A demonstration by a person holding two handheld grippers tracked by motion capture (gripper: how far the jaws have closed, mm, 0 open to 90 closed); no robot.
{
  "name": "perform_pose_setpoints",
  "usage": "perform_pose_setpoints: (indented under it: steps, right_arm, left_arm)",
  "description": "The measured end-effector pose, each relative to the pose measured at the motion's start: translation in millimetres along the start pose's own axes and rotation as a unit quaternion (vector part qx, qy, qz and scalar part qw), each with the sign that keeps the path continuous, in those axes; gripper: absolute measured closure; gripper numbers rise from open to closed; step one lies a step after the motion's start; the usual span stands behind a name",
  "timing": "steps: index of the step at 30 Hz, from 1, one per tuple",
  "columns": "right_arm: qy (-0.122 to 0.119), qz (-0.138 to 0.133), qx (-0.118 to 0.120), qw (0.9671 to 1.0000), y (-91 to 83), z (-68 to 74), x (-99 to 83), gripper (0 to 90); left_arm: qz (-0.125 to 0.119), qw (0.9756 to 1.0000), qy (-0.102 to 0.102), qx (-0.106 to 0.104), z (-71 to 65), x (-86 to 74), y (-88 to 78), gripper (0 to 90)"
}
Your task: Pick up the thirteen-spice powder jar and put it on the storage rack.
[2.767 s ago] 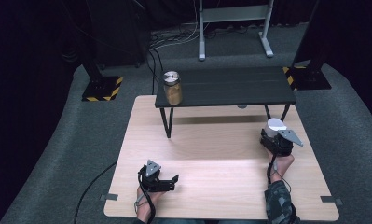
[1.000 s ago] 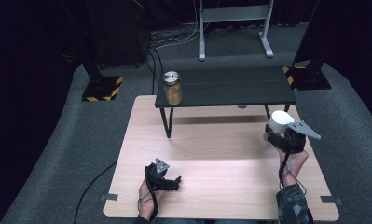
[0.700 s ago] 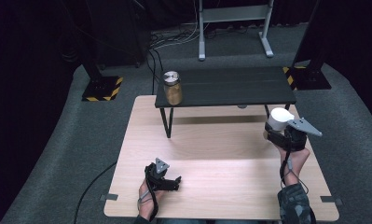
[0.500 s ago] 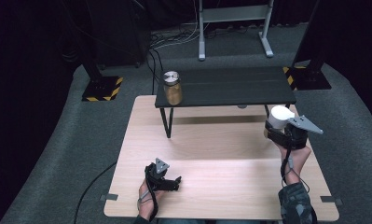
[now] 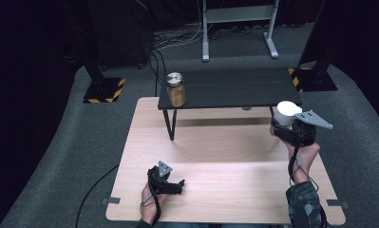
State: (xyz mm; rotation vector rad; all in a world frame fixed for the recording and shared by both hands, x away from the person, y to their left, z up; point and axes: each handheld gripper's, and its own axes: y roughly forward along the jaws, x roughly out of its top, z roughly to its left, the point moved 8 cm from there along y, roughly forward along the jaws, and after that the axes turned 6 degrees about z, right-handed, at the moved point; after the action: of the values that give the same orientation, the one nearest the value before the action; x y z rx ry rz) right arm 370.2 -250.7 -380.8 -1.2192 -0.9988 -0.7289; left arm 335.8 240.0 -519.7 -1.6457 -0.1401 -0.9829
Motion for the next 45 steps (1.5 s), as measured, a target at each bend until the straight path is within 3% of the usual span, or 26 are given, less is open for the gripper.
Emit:
perform_pose_setpoints:
  steps: [29, 45]
  right_arm:
    - [-0.020, -0.013, 0.010, 0.9997, -9.0, -0.1, 48.5, 29.8]
    - [-0.023, -0.006, 0.015, 0.9996, 1.5, -1.2, 75.6, 29.7]
  left_arm:
    - [0.002, 1.0000, 0.000, -0.001, 0.2, 0.5, 0.4, 0.8]
    - [-0.002, 1.0000, -0.002, -0.008, 1.5, -0.3, 0.0, 0.5]
